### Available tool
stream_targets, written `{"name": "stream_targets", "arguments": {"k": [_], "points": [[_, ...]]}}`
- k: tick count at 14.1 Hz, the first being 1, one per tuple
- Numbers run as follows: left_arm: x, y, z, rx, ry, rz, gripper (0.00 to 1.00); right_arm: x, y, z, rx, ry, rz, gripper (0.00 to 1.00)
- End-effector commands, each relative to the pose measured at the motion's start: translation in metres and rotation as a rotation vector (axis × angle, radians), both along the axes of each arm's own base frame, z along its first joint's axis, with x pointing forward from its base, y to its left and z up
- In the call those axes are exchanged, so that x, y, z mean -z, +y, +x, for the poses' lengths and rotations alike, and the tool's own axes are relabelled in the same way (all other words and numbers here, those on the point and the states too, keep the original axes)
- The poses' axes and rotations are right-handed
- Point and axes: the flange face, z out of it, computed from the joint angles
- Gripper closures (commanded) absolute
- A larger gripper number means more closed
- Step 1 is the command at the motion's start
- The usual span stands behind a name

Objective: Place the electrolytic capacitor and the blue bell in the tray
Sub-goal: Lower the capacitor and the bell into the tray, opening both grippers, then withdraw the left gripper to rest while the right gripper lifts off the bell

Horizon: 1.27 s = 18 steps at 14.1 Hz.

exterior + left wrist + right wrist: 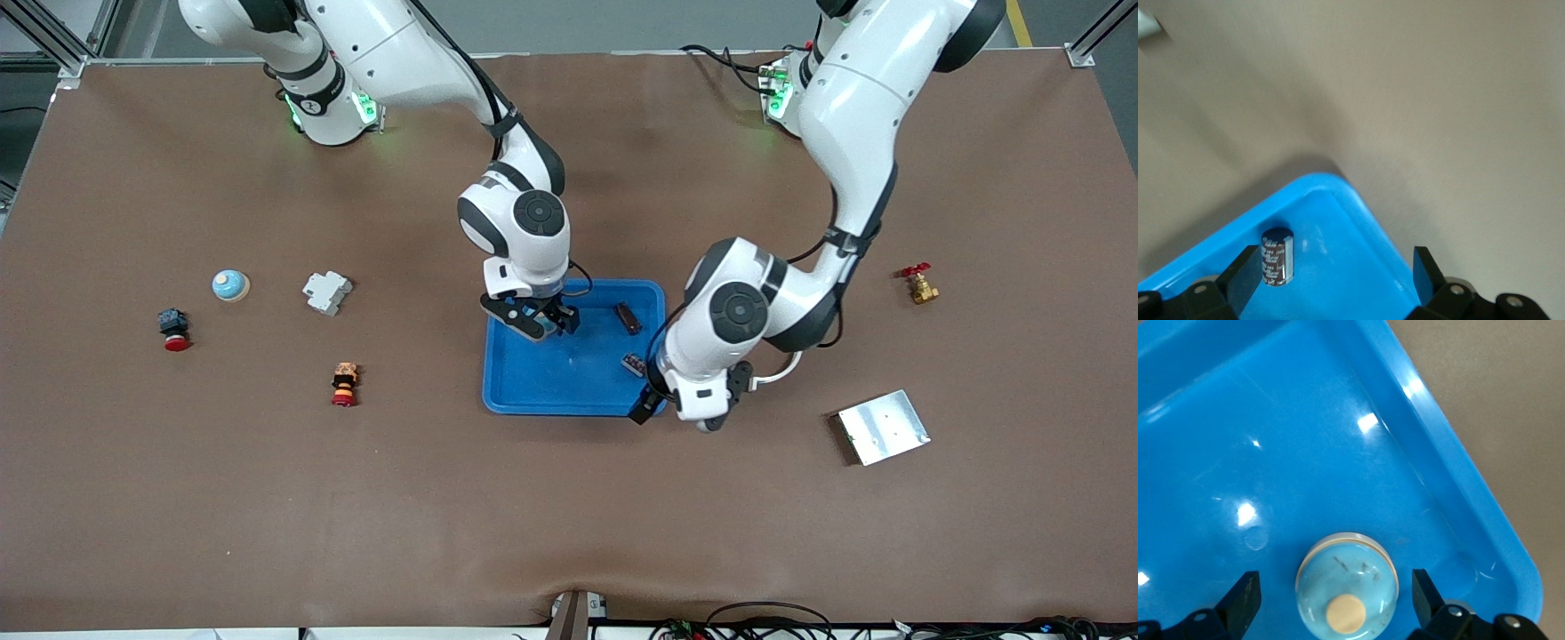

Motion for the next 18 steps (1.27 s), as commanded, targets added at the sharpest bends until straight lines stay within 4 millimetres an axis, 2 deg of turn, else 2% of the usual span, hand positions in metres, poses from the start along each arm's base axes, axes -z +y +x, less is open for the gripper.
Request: {"name": "stream_targets", "arguments": {"k": [1, 2, 3, 5, 8, 10, 14, 16, 18], "points": [[-0.051, 0.033, 0.004, 0.031, -0.013, 0.029, 0.0, -0.004, 0.007, 0.004, 0.002, -0.022, -0.013, 0.0], [-0.064, 0.049, 0.008, 0.065, -0.02, 0.038, 0.0, -0.009, 0.008, 0.006, -0.008, -0.027, -0.009, 0.0], [-0.076, 0.074, 0.014, 0.096, -0.022, 0.049, 0.0, -0.013, 0.009, 0.009, -0.014, -0.033, -0.005, 0.0], [-0.089, 0.119, 0.023, 0.189, -0.012, 0.062, 0.0, -0.02, 0.01, 0.014, -0.033, -0.036, -0.003, 0.0], [-0.11, 0.185, 0.025, 0.432, -0.003, 0.094, 0.0, -0.027, 0.001, 0.021, -0.128, -0.012, -0.039, 0.0], [-0.11, 0.231, 0.029, 0.557, -0.003, 0.1, 0.0, -0.039, -0.006, 0.028, -0.176, -0.01, -0.045, 0.0], [-0.112, 0.302, 0.017, 0.788, -0.021, 0.123, 0.0, -0.054, -0.02, 0.036, -0.178, 0.005, -0.063, 0.0], [-0.124, 0.338, 0.008, 0.887, -0.043, 0.138, 0.0, -0.084, -0.05, 0.055, -0.159, 0.022, -0.075, 0.0], [-0.146, 0.354, -0.007, 0.946, -0.067, 0.166, 0.0, -0.105, -0.072, 0.067, -0.15, 0.036, -0.086, 0.0]]}}
